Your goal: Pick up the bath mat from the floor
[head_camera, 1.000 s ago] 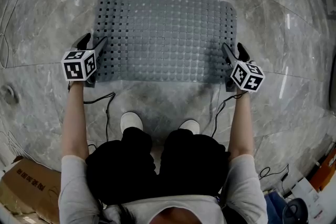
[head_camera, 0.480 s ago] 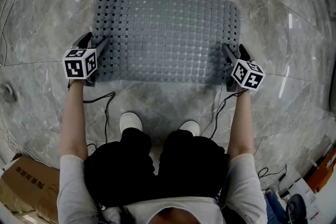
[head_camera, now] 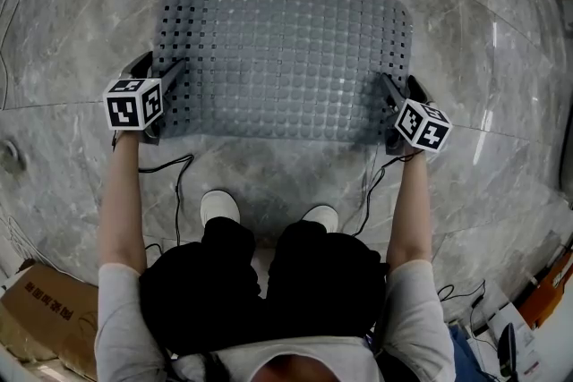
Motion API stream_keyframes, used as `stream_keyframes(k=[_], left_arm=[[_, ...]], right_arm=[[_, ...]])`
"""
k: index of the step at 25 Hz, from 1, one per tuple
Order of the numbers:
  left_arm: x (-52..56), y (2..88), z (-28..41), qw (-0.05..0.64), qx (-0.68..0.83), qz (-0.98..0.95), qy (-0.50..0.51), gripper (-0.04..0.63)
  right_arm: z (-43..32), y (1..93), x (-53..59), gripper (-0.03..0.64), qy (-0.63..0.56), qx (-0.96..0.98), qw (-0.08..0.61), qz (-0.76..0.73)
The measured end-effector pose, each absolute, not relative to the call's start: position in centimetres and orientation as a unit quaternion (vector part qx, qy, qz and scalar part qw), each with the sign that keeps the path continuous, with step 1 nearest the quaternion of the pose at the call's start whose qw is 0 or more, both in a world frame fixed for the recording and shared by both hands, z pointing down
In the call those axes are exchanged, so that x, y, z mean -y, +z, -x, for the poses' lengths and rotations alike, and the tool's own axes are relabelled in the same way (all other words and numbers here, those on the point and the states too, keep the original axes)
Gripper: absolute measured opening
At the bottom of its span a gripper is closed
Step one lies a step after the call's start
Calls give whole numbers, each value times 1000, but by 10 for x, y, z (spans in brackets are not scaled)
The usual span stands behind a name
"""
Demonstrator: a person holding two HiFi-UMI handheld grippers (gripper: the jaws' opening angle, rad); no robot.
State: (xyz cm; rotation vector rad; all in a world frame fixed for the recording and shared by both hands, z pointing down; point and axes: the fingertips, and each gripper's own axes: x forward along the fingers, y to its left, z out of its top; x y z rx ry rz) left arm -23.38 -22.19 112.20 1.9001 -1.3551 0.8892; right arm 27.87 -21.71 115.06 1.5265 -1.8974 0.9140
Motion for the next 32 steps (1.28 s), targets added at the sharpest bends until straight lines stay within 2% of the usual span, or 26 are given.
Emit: stream_keyframes(k=[8, 14, 17, 23, 28, 32], left_arm=[[222, 1124, 228, 320, 517, -718, 338, 328], [220, 1126, 221, 321, 516, -716, 344, 290], [220, 1126, 217, 321, 514, -715, 349, 262], [219, 1122, 207, 288, 514, -714, 378, 165], [220, 1123, 207, 295, 529, -701, 376, 156], [218, 1119, 199, 281, 521, -708, 385, 103]], right_arm=[[-266, 1149, 219, 294, 340, 711, 277, -550], [-256, 1149, 220, 231, 335, 713, 291, -543], [-254, 1149, 219, 210, 326, 713, 294, -547], [-244, 1143, 219, 112, 343, 723, 271, -536], [-247, 1148, 219, 152, 317, 704, 308, -556], [-239, 1141, 218, 75, 309, 716, 301, -548]])
